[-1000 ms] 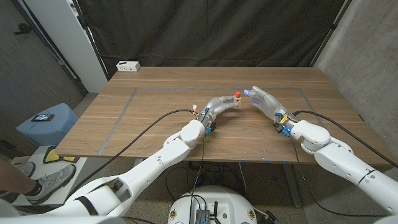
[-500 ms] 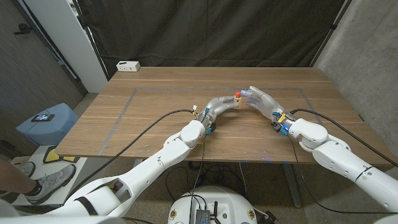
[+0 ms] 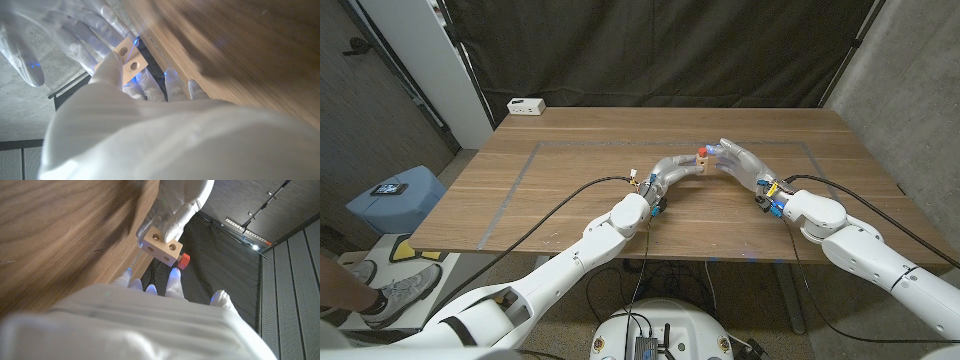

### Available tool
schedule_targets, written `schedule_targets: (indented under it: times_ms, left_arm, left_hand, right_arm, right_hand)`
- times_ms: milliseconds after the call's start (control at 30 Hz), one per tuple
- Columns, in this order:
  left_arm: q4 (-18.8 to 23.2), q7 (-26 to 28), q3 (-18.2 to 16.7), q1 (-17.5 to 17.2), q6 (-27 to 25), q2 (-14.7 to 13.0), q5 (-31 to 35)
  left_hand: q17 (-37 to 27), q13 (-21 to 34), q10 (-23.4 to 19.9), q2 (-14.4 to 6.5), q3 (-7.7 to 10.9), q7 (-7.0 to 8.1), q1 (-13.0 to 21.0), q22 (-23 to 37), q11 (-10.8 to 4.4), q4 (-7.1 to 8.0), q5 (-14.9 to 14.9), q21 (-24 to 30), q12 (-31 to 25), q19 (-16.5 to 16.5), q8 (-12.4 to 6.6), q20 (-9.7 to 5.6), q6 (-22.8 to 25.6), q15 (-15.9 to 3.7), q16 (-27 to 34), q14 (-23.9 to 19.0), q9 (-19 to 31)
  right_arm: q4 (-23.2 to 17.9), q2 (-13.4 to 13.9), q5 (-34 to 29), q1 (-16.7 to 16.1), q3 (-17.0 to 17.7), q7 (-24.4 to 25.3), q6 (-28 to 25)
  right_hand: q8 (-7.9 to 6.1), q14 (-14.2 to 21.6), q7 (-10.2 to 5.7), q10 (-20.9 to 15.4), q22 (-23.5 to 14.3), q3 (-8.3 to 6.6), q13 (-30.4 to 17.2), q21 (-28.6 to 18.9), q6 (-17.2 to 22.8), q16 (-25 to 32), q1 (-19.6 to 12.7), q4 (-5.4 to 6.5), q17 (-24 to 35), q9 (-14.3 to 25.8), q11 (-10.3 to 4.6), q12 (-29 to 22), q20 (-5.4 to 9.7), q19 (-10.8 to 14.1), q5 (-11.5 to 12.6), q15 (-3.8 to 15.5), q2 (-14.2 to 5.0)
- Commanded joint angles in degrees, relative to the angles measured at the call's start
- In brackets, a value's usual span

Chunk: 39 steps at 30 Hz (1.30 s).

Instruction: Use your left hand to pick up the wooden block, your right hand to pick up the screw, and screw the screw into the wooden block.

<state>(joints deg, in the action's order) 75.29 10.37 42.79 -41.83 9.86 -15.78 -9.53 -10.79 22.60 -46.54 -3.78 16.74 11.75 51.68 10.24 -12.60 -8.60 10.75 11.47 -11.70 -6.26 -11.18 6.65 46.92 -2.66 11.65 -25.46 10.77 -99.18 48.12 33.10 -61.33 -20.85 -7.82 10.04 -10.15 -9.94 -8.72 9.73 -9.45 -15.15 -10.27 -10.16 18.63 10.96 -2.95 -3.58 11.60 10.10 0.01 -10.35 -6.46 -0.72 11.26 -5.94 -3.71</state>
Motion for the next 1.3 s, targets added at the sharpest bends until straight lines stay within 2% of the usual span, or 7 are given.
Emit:
schedule_targets:
  times_ms: [33,1300]
  left_arm:
    - [-0.14,0.05,0.02,0.06,-0.09,0.09,-0.03]
    - [-0.18,-0.19,0.0,0.04,-0.31,0.1,-0.46]
  left_hand:
    - [-0.08,0.04,0.2,0.08,0.22,-0.13,-0.35,0.27,0.03,0.1,0.2,0.19,-0.49,0.1,-0.37,0.39,0.44,-4.31,0.24,0.22,0.18]
    - [-0.1,0.04,0.21,-0.01,0.28,-0.2,-0.43,0.27,0.04,0.12,0.19,0.2,-0.51,0.12,-0.37,0.41,0.41,-4.27,0.26,0.28,0.18]
  right_arm:
    - [-0.73,0.43,0.02,-0.37,0.09,0.29,-0.11]
    - [-4.37,2.23,-0.18,-3.06,1.0,2.11,-1.32]
  right_hand:
    - [-0.3,-6.76,-0.21,4.04,-0.27,-0.02,-0.16,-0.16,0.45,0.21,0.49,0.39,0.21,0.0,0.37,-0.08,-0.01,-0.29,0.36,-0.49,-0.08]
    - [-0.77,-6.52,-0.28,3.8,-0.26,-0.24,-0.14,-0.43,2.1,0.43,0.19,0.36,0.03,0.0,-0.34,-0.43,-0.06,-0.36,0.51,-0.53,-0.29]
